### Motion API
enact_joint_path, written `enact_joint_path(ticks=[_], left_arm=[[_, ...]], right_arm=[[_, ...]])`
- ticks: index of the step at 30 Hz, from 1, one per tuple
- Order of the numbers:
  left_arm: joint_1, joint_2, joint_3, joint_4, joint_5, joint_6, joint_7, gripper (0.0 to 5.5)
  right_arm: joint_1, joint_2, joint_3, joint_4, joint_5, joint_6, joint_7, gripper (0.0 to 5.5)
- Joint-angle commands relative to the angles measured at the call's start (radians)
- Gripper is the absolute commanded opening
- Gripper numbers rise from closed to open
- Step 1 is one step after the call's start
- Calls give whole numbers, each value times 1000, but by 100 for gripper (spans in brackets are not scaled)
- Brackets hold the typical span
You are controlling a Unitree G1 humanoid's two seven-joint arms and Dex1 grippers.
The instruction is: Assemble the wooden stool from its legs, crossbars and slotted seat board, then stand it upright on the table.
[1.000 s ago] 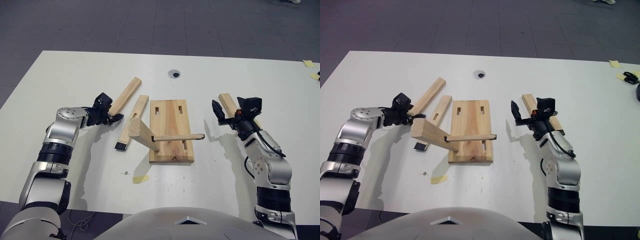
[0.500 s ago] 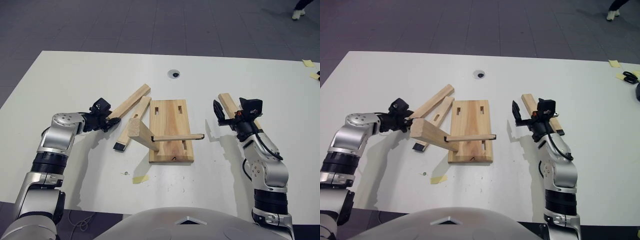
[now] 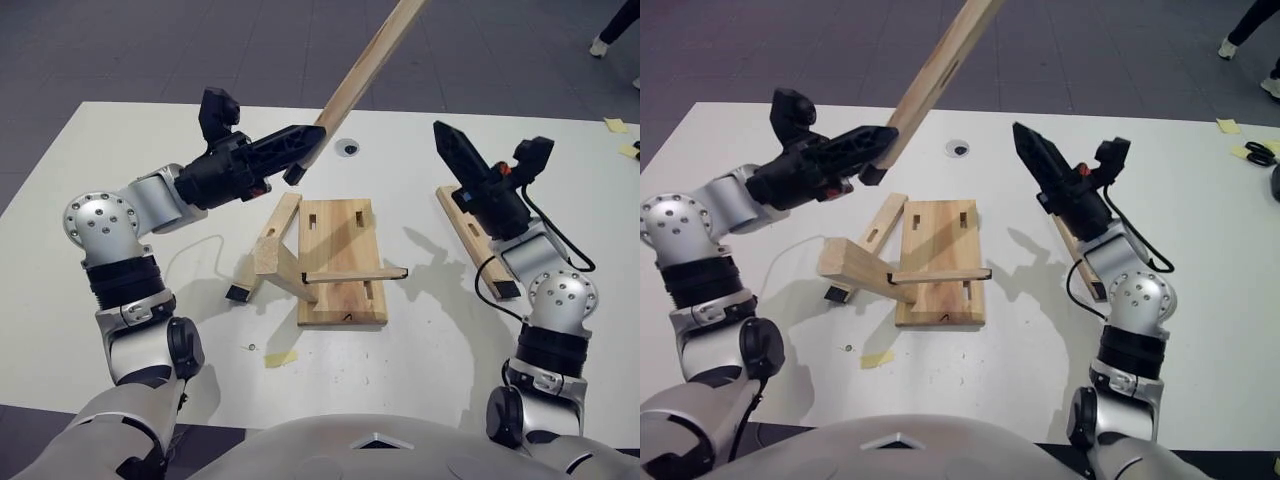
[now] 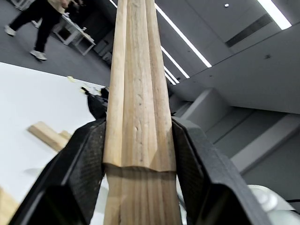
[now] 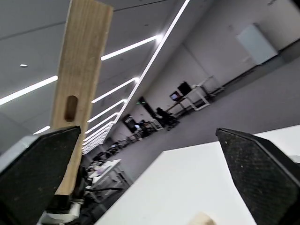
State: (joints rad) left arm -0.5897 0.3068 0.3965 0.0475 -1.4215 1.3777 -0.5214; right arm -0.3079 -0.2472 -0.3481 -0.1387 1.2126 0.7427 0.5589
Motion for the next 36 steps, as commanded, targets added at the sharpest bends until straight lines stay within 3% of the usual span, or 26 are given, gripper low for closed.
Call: enact_joint_path(ticks=[1, 4, 8, 12, 15, 25, 32, 36], left_arm=[[117, -10, -103, -43, -550, -91, 241, 205], [105, -83, -85, -52, -551, -103, 256, 205], [141, -310, -24, -155, -551, -235, 452, 205], [216, -471, -69, -298, -551, -322, 598, 205], [219, -524, -102, -360, -551, -364, 669, 205], [209, -365, -147, -385, -551, -326, 563, 205], [178, 34, -233, -133, -551, -53, 144, 205], [137, 162, -295, -54, -551, 3, 4, 205]], right_arm=[[-149, -13, 41, -11, 237, 143, 143, 540], [-188, -23, 28, 9, 262, 145, 162, 540], [-266, -22, 21, -7, 342, 143, 165, 540], [-329, -20, 58, 38, 320, 147, 199, 540], [-341, -36, 79, 90, 253, 138, 229, 540], [-246, -136, -11, 90, 207, 127, 232, 540], [-368, -76, 30, 142, 241, 143, 231, 540], [-404, -53, 20, 134, 311, 160, 217, 479]])
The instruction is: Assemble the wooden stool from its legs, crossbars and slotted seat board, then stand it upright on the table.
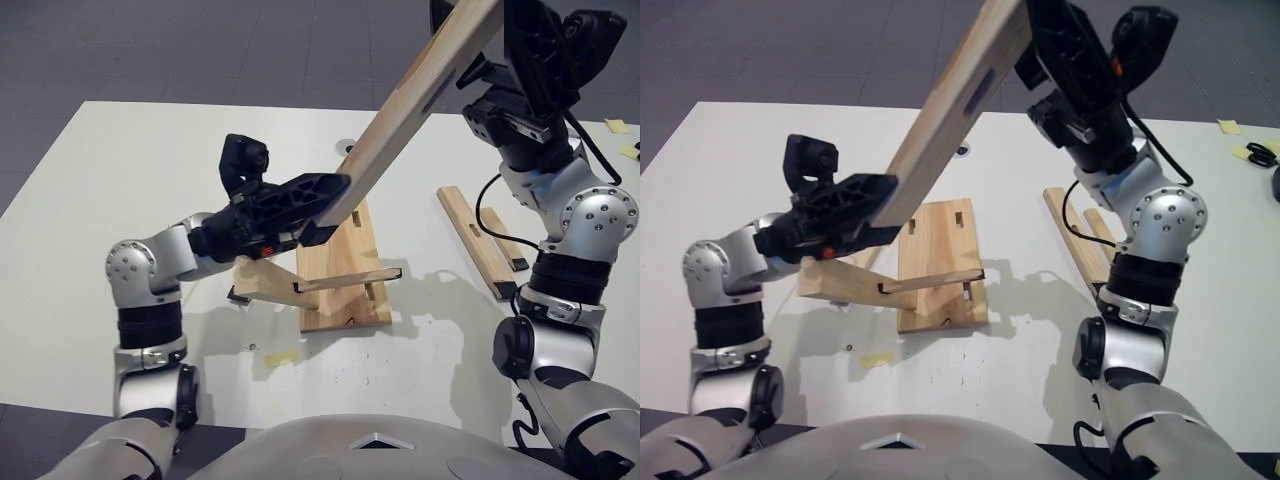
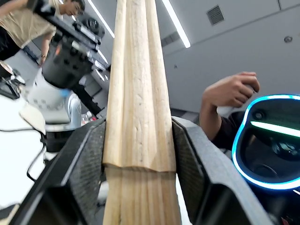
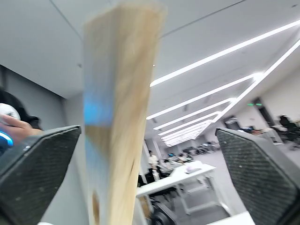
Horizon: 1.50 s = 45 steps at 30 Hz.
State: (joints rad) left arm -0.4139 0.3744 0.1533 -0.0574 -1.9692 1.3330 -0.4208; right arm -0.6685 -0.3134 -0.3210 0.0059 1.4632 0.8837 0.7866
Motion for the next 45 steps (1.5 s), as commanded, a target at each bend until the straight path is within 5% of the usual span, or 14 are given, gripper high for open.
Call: enact_joint_path(ticks=[1, 19, 24, 35, 42, 45], left_arm=[[-44, 112, -66, 58, -3, 51, -117, 205], [-63, 162, -141, 69, -3, 18, -176, 205], [-64, 93, -104, 60, -3, -29, -64, 205], [50, -134, -23, -104, -3, -166, 266, 412], [-106, -106, 124, -56, -3, -216, 376, 533], [-194, -100, 224, -44, -3, -257, 423, 540]], right_arm=[[-44, 15, -8, -16, 71, 22, -14, 463], [-16, 32, 7, -38, 127, 23, -56, 166], [-2, 38, 9, -52, 114, 3, -84, 164], [84, 30, 0, -100, 71, -38, -141, 102], [62, 54, -28, -111, -119, -199, -316, 102], [88, 32, -58, -154, -187, -245, -421, 102]])
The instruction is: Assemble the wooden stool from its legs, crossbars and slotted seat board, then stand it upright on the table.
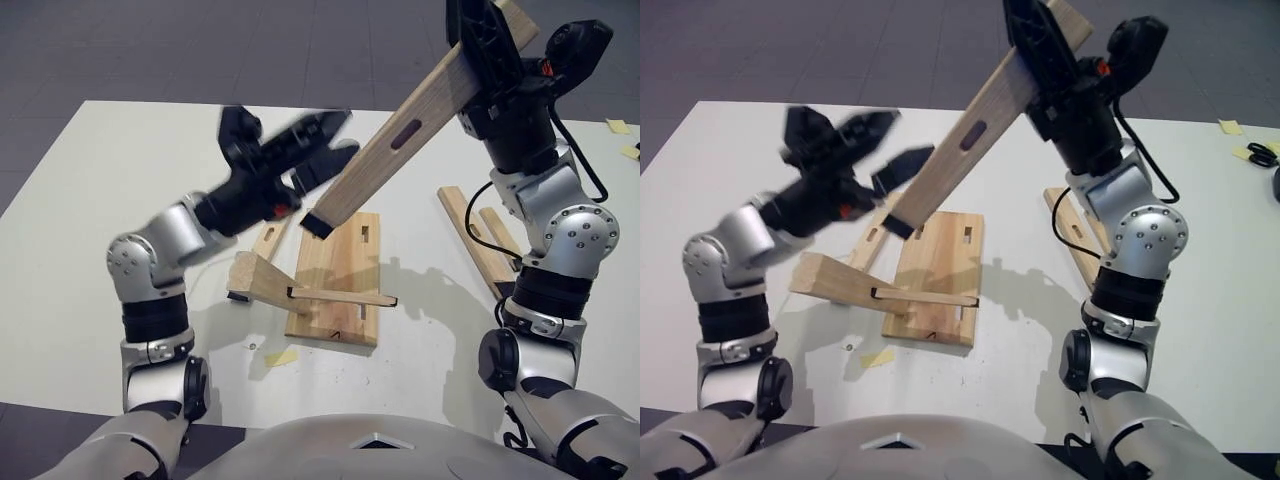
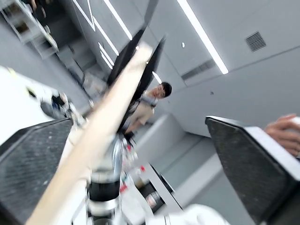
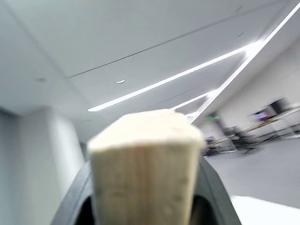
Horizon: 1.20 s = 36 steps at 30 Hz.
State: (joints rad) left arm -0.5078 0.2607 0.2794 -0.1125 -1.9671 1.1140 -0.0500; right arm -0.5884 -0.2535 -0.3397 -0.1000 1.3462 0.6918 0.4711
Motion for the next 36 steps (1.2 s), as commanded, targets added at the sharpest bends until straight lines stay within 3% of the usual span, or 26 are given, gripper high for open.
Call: enact_joint_path(ticks=[1, 4, 7, 11, 14, 18, 29, 36], left_arm=[[-113, 7, 124, -3, -5, -60, 74, 540], [-68, 61, 179, -91, -5, -103, 133, 540], [157, 314, 174, -236, 47, 50, 62, 540], [349, 541, 319, -252, 211, 161, -234, 540], [381, 632, 396, -219, 216, 176, -446, 540], [360, 683, 314, -321, 260, 167, -640, 540], [458, 734, 18, -581, 789, -104, -978, 540], [416, 709, -21, -555, 863, -200, -991, 423]], right_arm=[[27, -38, -48, -66, -83, -55, -130, 102], [125, -85, -110, -126, -13, -8, -176, 102], [248, -147, -179, -141, 23, 33, -191, 102], [402, -178, -271, -175, 16, 20, -257, 102], [471, -181, -304, -203, 52, 20, -285, 102], [464, -206, -265, -138, 34, 44, -267, 102], [340, -285, -212, -9, 14, 85, -216, 102], [345, -270, -216, -5, 22, 95, -221, 102]])
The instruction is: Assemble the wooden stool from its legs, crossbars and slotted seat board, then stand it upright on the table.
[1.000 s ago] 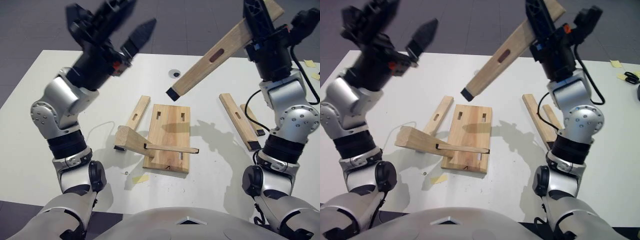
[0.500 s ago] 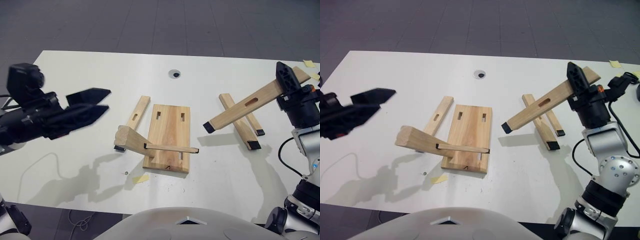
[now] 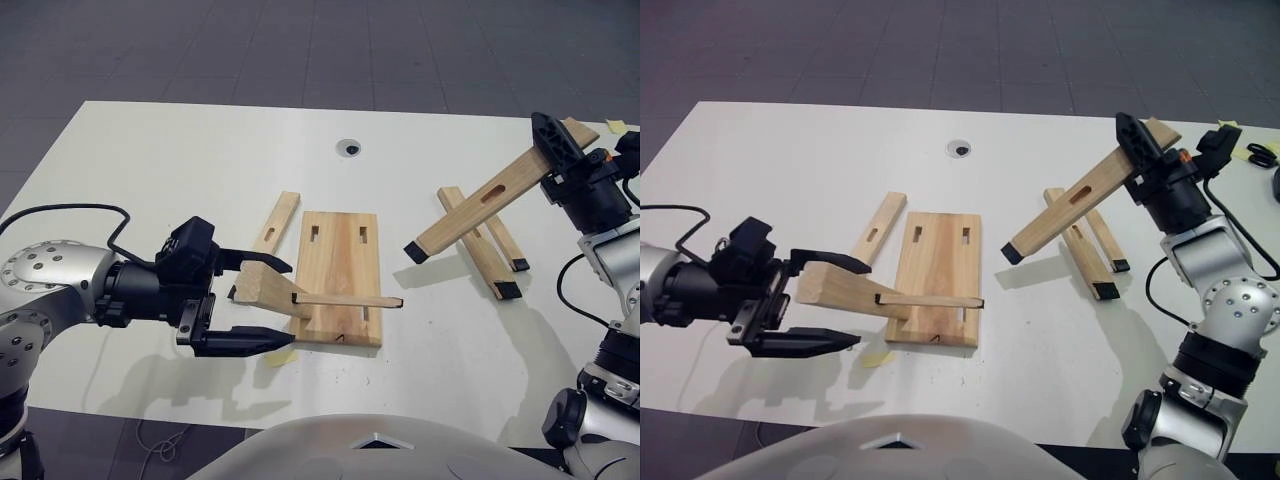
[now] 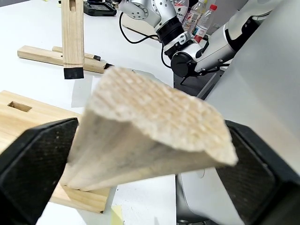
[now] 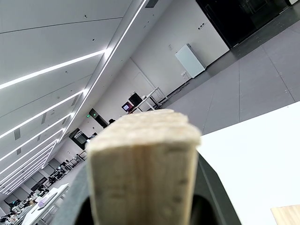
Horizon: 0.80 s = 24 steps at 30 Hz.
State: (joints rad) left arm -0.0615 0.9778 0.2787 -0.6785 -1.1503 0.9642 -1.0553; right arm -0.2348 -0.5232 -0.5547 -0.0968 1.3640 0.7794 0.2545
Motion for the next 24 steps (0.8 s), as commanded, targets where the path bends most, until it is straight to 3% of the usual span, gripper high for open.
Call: enact_joint_path(ticks=[1, 8, 14, 18, 21, 24], left_arm=[[-29, -19, -29, 8, 57, -63, 24, 405], [20, -95, -92, -62, 51, -96, 124, 287], [38, -136, -147, -83, 60, -119, 197, 265], [55, -199, -288, -81, 284, -216, 300, 251], [65, -227, -449, -27, 567, -341, 400, 231], [73, -312, -516, 25, 664, -386, 501, 213]], right_arm=[[-6, 5, 0, -14, 6, 7, -9, 102], [-18, 14, 12, -10, -17, -3, -21, 102], [-40, 22, 26, -16, -63, -33, -25, 102], [-63, 34, 62, -23, -240, -166, -3, 102], [-68, 37, 94, -12, -392, -278, 7, 102], [-50, 40, 149, -37, -508, -353, 46, 102]])
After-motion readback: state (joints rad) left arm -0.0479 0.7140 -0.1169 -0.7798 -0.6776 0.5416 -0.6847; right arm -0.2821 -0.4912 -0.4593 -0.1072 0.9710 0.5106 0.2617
